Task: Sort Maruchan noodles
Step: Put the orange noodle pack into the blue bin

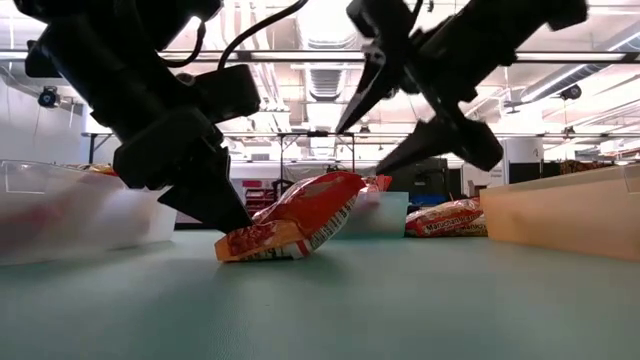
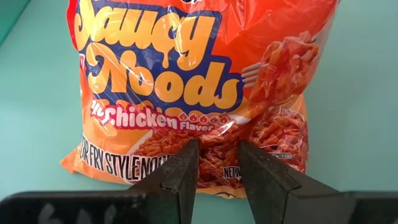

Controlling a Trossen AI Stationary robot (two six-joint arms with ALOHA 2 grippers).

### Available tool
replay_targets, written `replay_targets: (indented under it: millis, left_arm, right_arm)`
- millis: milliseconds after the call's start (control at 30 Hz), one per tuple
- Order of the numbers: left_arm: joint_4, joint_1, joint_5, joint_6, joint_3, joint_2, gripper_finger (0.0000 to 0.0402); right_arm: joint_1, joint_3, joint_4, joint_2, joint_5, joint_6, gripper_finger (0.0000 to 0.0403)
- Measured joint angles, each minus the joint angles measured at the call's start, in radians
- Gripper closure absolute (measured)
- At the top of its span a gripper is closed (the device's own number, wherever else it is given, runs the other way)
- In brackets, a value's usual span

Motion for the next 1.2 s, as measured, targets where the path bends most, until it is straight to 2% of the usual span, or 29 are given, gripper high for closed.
replay_targets:
  millis: [67, 233, 400, 700, 1200]
  left_arm:
    - [0.0, -0.003, -0.003, 0.0, 0.0, 0.0, 0.03]
    - [0.003, -0.005, -0.006, 0.004, -0.003, 0.001, 0.03]
    - [0.008, -0.006, -0.027, 0.004, -0.006, 0.002, 0.03]
    - [0.011, -0.006, -0.03, 0.004, -0.008, 0.002, 0.03]
    - [0.032, -0.006, -0.036, 0.002, -0.014, 0.002, 0.03]
  right_arm:
    - [-0.028, 0.0, -0.015, 0.0, -0.054, 0.019, 0.0141]
    - [-0.084, 0.0, -0.023, 0.001, -0.079, 0.013, 0.0099]
    - [-0.104, 0.0, -0.007, 0.065, -0.102, 0.009, 0.0075]
    - [-0.114, -0.001, 0.193, 0.177, -0.175, -0.025, 0.0076]
    - [-0.112, 0.017, 0.222, 0.162, -0.184, -0.097, 0.0076]
